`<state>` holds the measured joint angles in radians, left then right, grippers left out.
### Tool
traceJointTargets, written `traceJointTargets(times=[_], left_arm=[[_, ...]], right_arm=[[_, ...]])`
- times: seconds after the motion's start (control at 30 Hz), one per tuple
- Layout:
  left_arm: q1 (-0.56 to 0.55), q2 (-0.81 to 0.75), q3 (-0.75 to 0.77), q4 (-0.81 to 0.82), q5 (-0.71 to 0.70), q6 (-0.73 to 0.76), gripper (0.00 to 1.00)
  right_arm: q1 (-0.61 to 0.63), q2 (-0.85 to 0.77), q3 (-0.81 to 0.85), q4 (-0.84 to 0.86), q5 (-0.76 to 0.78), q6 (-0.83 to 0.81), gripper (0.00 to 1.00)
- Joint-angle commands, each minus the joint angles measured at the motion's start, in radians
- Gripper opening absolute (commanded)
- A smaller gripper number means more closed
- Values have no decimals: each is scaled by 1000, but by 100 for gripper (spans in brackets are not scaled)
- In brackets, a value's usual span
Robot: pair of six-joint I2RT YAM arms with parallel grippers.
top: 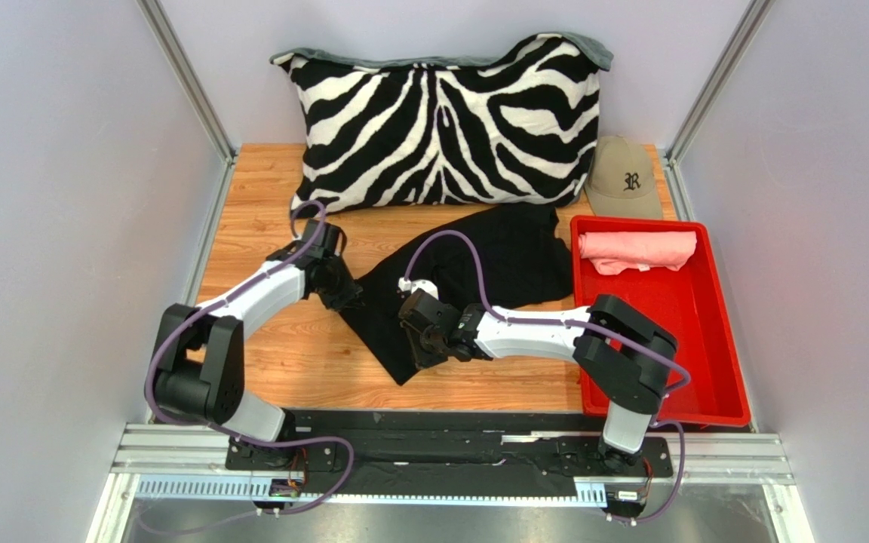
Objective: Roll the t-shirts
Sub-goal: Roll the T-shirt to the center of the board.
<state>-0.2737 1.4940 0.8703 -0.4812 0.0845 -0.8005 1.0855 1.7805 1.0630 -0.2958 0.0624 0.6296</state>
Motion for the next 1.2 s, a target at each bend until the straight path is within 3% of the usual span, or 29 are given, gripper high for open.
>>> traceJointTargets(times=[0.0,0.2,0.47,0.63,0.73,0.97,1.17], left_arm=[[71,-66,-1,-4,12,17,21],[148,0,7,20,-2,24,19],[169,139,78,10,3,23,18],[172,120,101,-17,12,30,19],[172,55,99,-46,12,34,21],[174,-105,1,-42,47,-20,42],[200,-155,-128,44,118,-77,47]], right_arm=[[1,-13,-9,9,17,-14,12],[1,-67,11,-16,33,-22,11],[2,-92,74,-60,53,-53,11],[2,-47,168,-75,63,-105,11],[2,0,239,-75,82,-145,11],[-1,146,422,-80,68,-218,12],[-7,247,479,-77,50,-242,12]])
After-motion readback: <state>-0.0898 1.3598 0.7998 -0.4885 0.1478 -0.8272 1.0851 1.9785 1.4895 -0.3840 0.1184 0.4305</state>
